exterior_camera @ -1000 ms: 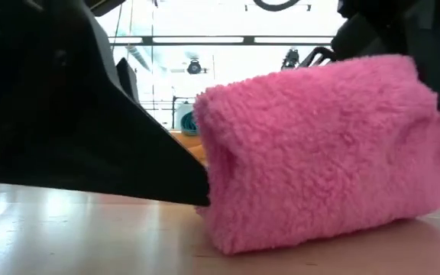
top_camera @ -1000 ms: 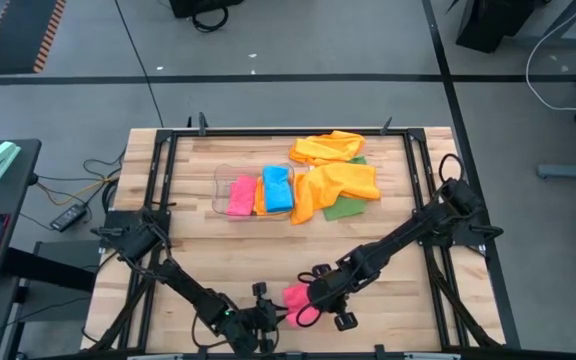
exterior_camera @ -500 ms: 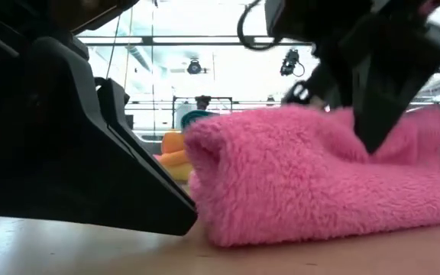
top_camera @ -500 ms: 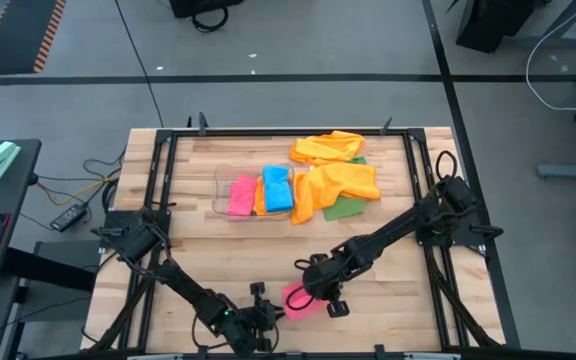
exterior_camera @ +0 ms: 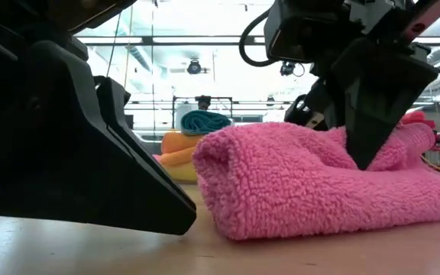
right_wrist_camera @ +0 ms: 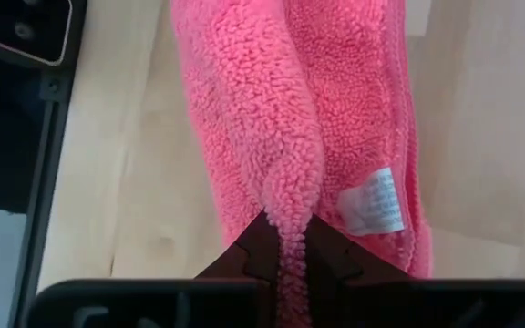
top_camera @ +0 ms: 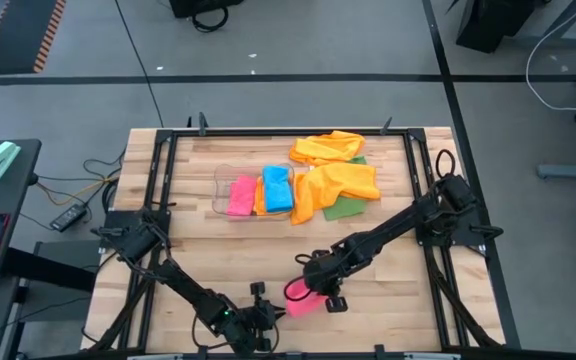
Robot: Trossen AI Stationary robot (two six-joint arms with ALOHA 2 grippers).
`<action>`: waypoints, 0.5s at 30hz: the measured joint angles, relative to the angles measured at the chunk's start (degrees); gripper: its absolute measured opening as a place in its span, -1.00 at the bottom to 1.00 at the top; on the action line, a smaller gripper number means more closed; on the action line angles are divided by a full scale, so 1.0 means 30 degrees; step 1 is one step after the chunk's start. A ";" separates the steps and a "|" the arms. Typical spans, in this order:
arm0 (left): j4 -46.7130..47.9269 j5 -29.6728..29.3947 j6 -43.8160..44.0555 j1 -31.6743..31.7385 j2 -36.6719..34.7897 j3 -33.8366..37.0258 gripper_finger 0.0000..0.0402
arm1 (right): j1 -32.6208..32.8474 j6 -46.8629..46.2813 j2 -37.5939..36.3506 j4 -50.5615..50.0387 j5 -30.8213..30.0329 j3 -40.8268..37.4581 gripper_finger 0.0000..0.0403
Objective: Fold microfiber towels
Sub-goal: Fold the pink microfiber cloth
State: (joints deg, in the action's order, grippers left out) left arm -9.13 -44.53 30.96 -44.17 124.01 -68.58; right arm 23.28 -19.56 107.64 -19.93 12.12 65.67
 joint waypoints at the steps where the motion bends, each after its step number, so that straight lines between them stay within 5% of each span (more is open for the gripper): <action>1: -0.0018 -0.0005 -0.0014 0.0003 -0.0016 0.0000 -0.78 | 0.0002 -0.0161 -0.0048 -0.0044 0.0000 0.0000 -0.82; 15: -0.0326 -0.2598 0.0604 0.0117 -0.0395 0.0000 -0.83 | 0.0665 -0.0974 -0.0112 -0.0041 0.0714 0.0000 -0.82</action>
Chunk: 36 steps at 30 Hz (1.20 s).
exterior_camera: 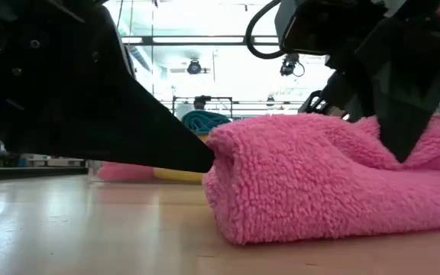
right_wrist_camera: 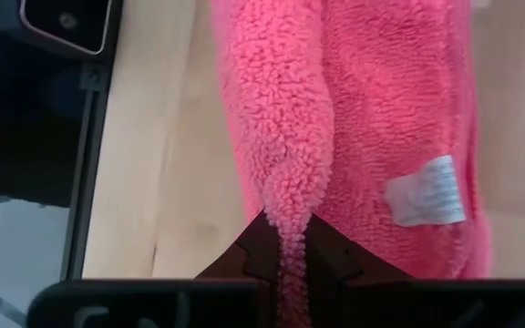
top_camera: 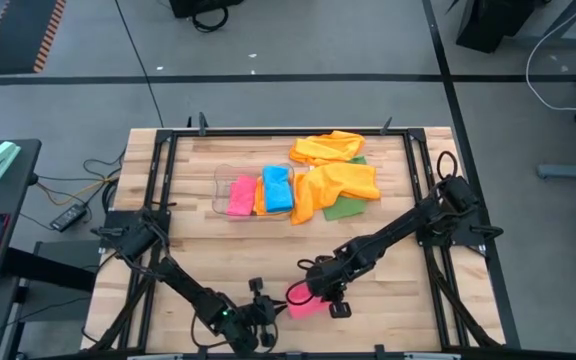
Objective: Fold microfiber towels
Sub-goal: Fold the pink microfiber cloth
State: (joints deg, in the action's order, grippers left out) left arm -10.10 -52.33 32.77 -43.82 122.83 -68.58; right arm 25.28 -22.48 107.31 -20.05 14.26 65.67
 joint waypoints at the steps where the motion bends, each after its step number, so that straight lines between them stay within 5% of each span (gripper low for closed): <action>1: -0.0036 0.0060 0.0324 0.0091 0.0000 0.0000 -0.84 | 0.0041 -0.0006 -0.0007 0.0000 -0.0003 0.0000 -0.82; 25: -0.0869 0.1520 0.0868 0.0549 0.1086 0.0000 -0.92 | 0.0379 -0.0006 -0.0984 -0.0044 0.0101 0.0067 -0.82; 36: -0.0854 0.1534 0.0337 0.0534 0.1086 0.0000 -0.94 | -0.0443 0.0120 -0.0984 -0.1302 -0.1731 0.0066 -0.82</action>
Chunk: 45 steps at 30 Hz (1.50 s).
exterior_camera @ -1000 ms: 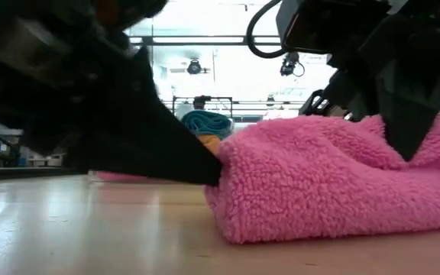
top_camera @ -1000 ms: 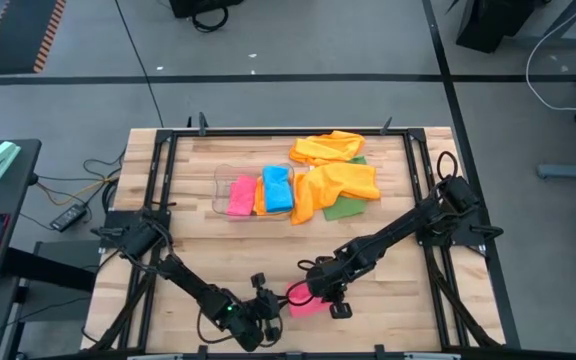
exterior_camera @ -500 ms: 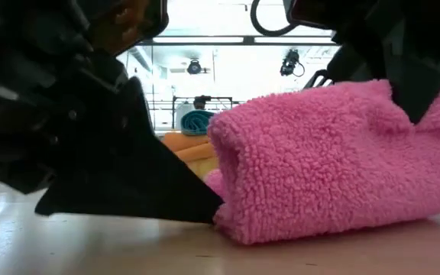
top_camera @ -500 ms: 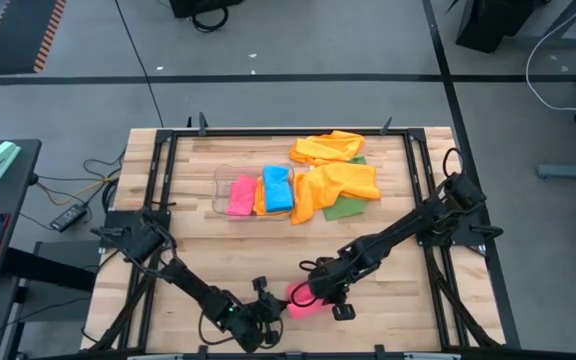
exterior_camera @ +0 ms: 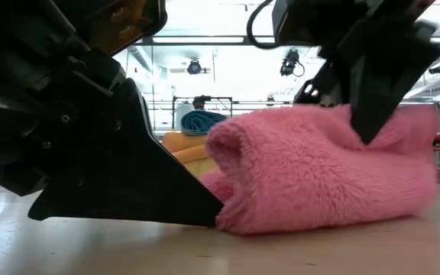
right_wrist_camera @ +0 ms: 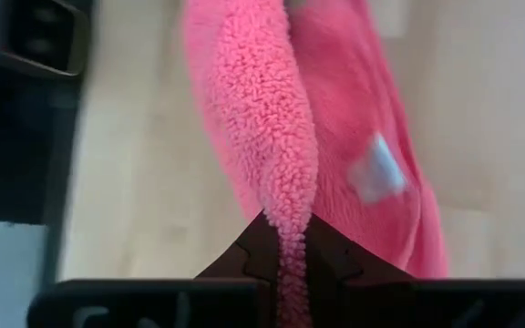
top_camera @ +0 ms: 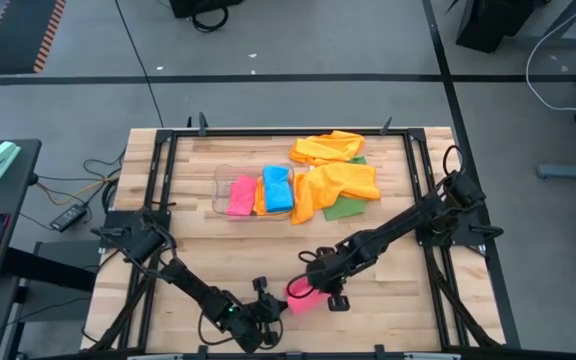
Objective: Fold microfiber towels
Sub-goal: Fold the pink microfiber cloth
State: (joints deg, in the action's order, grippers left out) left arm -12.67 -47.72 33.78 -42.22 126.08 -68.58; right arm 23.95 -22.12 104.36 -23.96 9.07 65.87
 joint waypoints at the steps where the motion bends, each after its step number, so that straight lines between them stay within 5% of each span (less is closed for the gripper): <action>1: 0.0005 0.0000 -0.0001 0.0000 0.0000 0.0000 -0.94 | -0.0073 -0.0001 0.0000 -0.0203 -0.0302 0.0000 -0.82; 26: 0.0051 0.0015 -0.0198 -0.0007 0.0000 0.0000 -0.86 | -0.1018 0.0722 0.0342 0.3012 -0.1522 -0.1979 -0.79; 45: 0.0036 0.0015 -0.0431 -0.0007 0.0000 0.0000 -0.86 | -0.1648 0.3373 0.0342 0.2984 -0.1746 -0.1413 -0.16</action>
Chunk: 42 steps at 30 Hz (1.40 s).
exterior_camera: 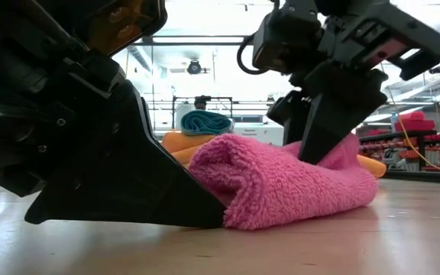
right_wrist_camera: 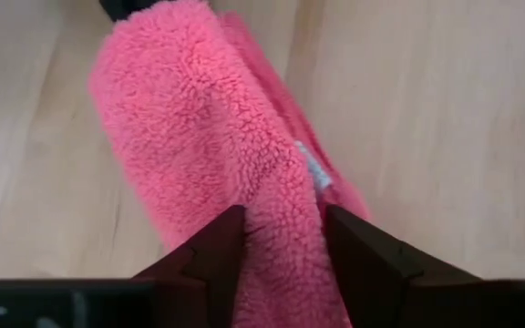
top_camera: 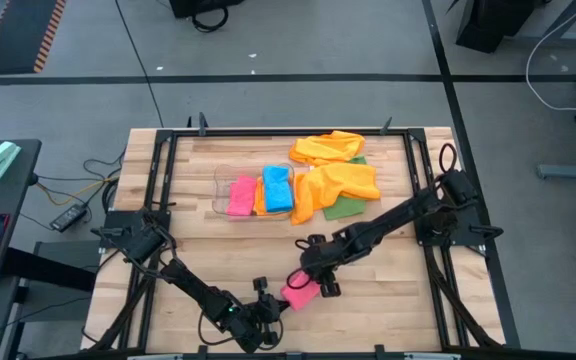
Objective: Fold microfiber towels
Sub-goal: Fold the pink microfiber cloth, then put the folded pink microfiber cloth into the transparent bin
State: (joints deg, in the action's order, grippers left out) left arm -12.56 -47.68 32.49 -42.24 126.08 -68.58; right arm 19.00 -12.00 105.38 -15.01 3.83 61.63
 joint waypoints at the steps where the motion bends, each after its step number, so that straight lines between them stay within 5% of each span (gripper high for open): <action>1: -0.0007 0.0000 0.0000 0.0000 0.0000 0.0000 -0.87 | -0.0091 0.0012 0.0000 -0.0013 -0.0061 0.0000 -0.15; 13: -0.0036 0.0000 0.0074 0.0000 0.0000 0.0000 -0.89 | -0.0408 0.0987 -0.2106 0.0120 -0.0484 0.0328 -0.10; 29: -0.0015 0.0000 0.0088 -0.0029 0.0000 0.0000 -0.88 | 0.1879 0.0900 -0.0627 1.1992 -0.0567 -0.3460 -0.10; 42: -0.0044 0.0000 -0.0004 -0.0029 0.0000 0.0000 -0.86 | 0.1901 0.0360 -0.0468 1.4786 -0.1857 -0.5334 -0.10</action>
State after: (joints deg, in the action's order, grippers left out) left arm -12.69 -47.68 32.48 -42.33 126.08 -68.58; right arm 24.71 -10.92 103.98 29.35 -1.74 45.62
